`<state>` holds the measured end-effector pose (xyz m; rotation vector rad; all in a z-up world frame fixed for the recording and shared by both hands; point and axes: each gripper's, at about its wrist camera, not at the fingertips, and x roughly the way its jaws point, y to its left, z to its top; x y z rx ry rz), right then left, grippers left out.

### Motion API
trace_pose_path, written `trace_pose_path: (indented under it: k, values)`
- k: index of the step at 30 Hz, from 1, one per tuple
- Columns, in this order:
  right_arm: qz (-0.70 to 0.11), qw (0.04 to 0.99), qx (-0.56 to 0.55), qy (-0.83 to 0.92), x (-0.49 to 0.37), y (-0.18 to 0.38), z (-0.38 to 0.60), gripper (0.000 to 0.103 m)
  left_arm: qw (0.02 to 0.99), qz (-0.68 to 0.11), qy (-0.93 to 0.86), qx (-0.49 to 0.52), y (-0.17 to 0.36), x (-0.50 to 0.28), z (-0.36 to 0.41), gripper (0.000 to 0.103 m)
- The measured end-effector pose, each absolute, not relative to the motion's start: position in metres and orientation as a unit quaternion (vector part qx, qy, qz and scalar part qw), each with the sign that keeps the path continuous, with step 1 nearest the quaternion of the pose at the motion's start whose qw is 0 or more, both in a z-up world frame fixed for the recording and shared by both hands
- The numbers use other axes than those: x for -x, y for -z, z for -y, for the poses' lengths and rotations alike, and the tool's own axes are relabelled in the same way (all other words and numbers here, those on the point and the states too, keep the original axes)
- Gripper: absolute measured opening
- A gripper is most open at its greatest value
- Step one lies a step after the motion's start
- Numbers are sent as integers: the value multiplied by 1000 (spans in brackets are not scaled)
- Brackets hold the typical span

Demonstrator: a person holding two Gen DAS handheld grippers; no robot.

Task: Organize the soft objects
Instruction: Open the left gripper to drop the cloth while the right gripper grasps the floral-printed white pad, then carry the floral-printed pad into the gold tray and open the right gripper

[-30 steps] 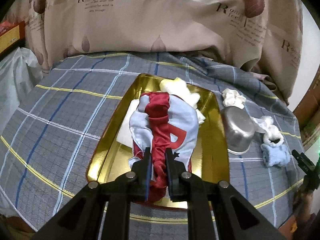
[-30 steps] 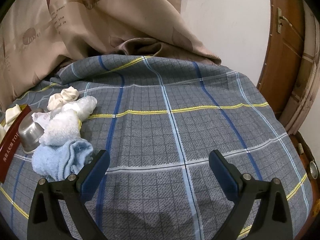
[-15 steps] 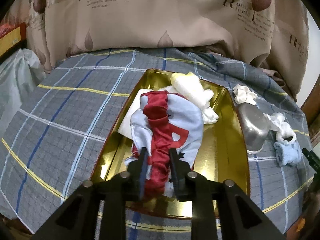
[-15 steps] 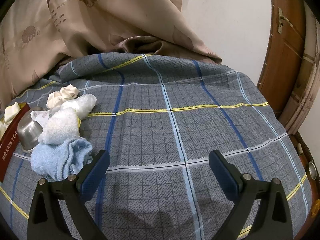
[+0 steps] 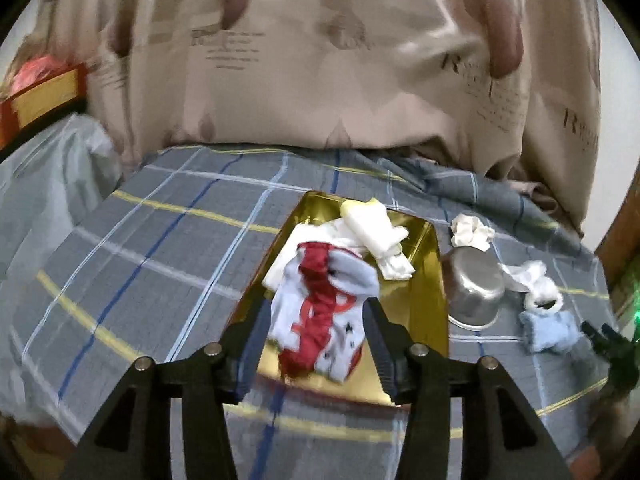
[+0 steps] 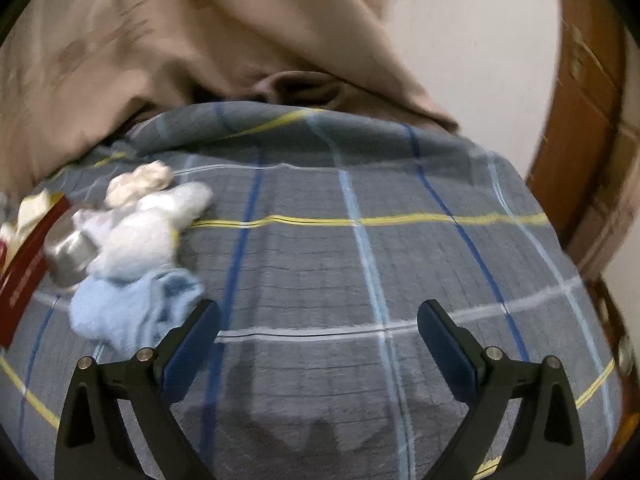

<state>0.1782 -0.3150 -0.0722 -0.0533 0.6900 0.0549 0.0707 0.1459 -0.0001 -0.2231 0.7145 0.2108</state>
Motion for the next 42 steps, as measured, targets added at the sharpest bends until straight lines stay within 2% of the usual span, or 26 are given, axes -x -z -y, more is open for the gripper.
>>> trace_pose_path:
  k: [9, 11, 17, 22, 25, 26, 27, 29, 32, 42]
  values:
    - [-292, 906, 213, -221, -167, 10, 202, 97, 918, -353, -96, 151, 4, -16, -132, 50]
    - [-301, 888, 253, -238, -177, 12, 180, 96, 920, -354, -94, 139, 4, -16, -128, 49]
    - [-333, 837, 358, -246, -213, 40, 142, 84, 924, -348, -93, 126, 3, -16, -130, 50]
    - [-334, 806, 423, -244, -235, 57, 119, 82, 923, -354, -82, 127, 4, -19, -132, 50]
    - [-344, 791, 443, -246, -250, 65, 109, 78, 922, -357, -80, 124, 7, -21, -131, 50]
    - [-351, 785, 448, -244, -256, 69, 107, 69, 922, -358, -78, 124, 7, -21, -130, 50]
    - [-361, 779, 453, -239, -263, 73, 106, 48, 921, -362, -76, 121, 9, -23, -129, 50]
    - [-392, 769, 444, -242, -275, 79, 107, 17, 920, -367, -77, 119, 12, -25, -129, 49]
    - [-395, 780, 422, -241, -277, 73, 112, 12, 917, -373, -75, 116, 15, -27, -128, 50]
    - [-346, 853, 280, -273, -231, -6, 128, 11, 922, -358, -90, 119, 9, -21, -133, 50]
